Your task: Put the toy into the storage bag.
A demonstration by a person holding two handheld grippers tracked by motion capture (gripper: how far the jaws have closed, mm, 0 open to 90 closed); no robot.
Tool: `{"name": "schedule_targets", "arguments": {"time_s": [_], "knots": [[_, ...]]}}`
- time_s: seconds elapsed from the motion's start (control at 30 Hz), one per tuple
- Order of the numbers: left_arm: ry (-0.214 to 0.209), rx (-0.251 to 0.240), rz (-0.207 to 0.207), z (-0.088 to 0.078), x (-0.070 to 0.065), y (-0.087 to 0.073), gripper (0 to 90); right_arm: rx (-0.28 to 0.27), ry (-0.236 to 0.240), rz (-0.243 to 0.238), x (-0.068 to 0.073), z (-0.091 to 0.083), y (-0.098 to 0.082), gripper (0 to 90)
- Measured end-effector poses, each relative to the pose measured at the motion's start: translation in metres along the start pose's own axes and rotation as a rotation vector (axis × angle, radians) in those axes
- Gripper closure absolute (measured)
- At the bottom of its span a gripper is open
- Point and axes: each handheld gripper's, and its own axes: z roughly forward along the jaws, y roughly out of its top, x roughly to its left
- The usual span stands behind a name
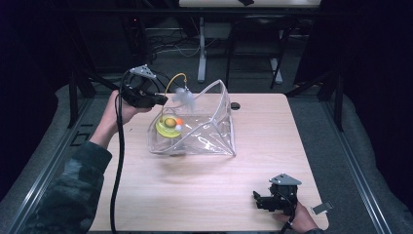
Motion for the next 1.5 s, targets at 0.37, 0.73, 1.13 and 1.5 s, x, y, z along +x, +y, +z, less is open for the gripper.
{"name": "schedule_targets", "arguments": {"time_s": [0.37, 0.73, 1.13, 1.5], "knots": [[-0.019, 0.039, -0.013, 0.020, 0.001, -0.009, 88.1, -0.002, 0.000, -0.001, 0.000, 0.000, 0.000, 0.0], [-0.030, 0.058, -0.034, 0.037, 0.002, -0.016, 88.0, 0.002, -0.006, -0.003, 0.000, 0.000, 0.000, 0.0], [-0.039, 0.062, -0.051, 0.056, -0.001, -0.021, 88.0, 0.001, -0.005, -0.002, 0.000, 0.000, 0.000, 0.0], [-0.044, 0.058, -0.074, 0.070, -0.004, -0.025, 87.0, 0.001, -0.005, -0.002, 0.000, 0.000, 0.000, 0.0]]}}
